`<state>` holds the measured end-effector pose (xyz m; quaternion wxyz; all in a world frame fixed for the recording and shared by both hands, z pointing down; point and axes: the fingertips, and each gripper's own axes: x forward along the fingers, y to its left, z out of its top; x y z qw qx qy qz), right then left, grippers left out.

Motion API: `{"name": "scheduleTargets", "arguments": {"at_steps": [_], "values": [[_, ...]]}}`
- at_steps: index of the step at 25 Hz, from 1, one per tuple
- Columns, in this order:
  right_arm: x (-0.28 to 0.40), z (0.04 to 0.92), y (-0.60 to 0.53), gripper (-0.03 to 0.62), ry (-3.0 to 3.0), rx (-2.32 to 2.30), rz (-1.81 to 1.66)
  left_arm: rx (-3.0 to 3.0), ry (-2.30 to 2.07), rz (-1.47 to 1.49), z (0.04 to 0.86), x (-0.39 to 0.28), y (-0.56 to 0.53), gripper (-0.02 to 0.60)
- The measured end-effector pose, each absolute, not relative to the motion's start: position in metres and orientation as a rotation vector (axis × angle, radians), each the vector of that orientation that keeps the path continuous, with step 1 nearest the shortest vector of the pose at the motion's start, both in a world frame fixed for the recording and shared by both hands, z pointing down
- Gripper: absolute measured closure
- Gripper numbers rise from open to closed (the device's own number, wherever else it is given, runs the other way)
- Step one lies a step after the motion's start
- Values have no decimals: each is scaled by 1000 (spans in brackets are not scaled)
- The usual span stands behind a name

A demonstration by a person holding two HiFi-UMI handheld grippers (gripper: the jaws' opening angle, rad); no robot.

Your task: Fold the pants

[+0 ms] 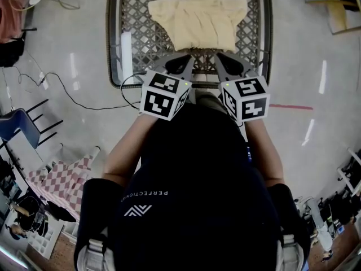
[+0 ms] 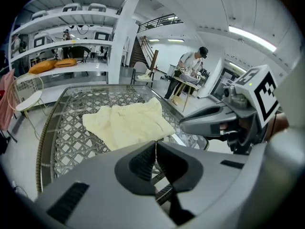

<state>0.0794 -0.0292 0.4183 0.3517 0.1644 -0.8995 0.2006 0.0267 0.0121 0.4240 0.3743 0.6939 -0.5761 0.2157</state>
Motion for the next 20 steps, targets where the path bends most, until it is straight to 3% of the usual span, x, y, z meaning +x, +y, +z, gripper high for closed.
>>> {"name": "scheduleTargets", "arguments": {"at_steps": [20], "values": [[79,420,-26,559,-2289,432,579,1846,-1316,635,430,41,13,568]]}}
